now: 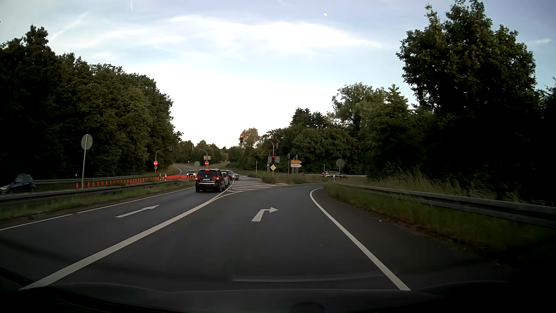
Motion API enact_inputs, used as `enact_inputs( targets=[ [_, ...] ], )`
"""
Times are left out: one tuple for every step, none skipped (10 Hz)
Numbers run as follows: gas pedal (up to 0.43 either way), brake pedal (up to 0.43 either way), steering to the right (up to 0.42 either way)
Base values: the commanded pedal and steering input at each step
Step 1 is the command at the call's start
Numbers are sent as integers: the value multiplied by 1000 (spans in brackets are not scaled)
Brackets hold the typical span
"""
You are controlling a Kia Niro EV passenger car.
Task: Follow the waypoints while adhering to traffic rules and regulations
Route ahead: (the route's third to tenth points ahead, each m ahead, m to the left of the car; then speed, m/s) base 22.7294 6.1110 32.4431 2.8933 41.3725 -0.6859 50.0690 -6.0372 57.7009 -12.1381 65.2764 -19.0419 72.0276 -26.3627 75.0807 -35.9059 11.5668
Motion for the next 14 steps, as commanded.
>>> enact_inputs(
  targets=[
    [0, 195, -6],
    [0, 195, -5],
    [0, 201, -4],
    [0, 195, -4],
    [0, 201, -2],
    [0, 201, 0],
    [0, 201, 1],
    [0, 201, 2],
    [0, 207, 3],
    [0, 207, 5],
    [0, 207, 8],
    [0, 207, 10],
    [0, 207, 12],
    [0, 207, 17]
  ],
)
